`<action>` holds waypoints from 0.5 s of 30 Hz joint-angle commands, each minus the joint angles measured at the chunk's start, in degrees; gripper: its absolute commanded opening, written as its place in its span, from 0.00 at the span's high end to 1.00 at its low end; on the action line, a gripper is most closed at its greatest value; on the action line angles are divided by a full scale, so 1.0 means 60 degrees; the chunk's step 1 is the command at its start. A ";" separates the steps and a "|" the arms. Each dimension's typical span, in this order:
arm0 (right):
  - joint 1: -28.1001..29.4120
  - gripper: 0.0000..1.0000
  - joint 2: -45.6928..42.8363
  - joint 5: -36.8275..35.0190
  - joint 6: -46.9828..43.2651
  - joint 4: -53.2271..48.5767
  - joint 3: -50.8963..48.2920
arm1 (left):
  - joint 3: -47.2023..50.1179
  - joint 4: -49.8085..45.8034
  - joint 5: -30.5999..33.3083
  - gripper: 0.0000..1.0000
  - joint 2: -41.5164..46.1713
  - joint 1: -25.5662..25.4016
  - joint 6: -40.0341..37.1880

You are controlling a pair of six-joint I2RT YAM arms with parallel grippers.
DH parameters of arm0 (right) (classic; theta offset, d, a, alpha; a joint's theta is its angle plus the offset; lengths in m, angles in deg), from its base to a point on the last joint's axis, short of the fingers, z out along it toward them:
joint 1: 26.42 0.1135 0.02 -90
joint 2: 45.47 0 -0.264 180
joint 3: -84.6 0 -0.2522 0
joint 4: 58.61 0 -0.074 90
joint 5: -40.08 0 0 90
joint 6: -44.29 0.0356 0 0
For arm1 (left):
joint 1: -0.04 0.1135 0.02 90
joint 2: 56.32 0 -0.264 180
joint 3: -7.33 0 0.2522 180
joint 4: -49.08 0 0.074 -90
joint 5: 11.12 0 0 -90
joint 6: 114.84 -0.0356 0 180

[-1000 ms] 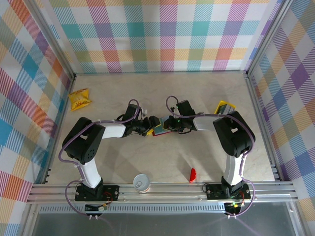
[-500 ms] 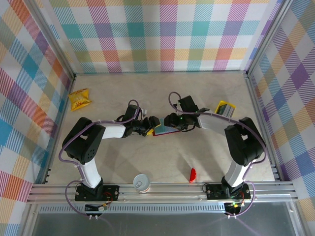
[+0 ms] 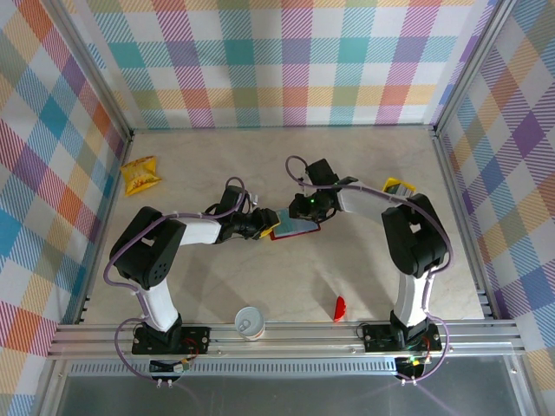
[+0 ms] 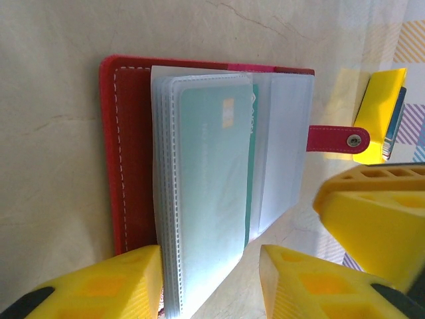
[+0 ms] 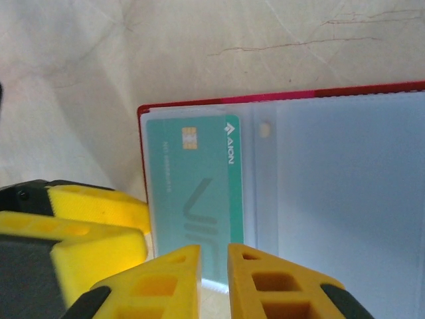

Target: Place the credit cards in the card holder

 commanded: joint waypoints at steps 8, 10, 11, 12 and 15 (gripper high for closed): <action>-0.0049 0.78 0.0922 0.0395 -0.0791 -0.0795 0.1059 | 0.0089 -0.0112 0.0057 0.59 0.0036 -0.0024 -0.0012; -0.0037 0.77 0.1046 0.0391 -0.0790 -0.0811 0.1168 | 0.0089 -0.0130 0.0049 0.59 0.0050 -0.0026 -0.0023; -0.0041 0.76 0.1115 0.0385 -0.0787 -0.0831 0.1222 | 0.0088 -0.0145 0.0072 0.59 0.0064 -0.0026 -0.0023; -0.0037 0.75 0.1166 0.0370 -0.0803 -0.0853 0.1279 | 0.0074 -0.0161 0.0074 0.59 0.0055 -0.0026 -0.0028; -0.0033 0.73 0.1344 0.0369 -0.0828 -0.0924 0.1432 | 0.0074 -0.0163 0.0060 0.59 0.0058 -0.0026 -0.0027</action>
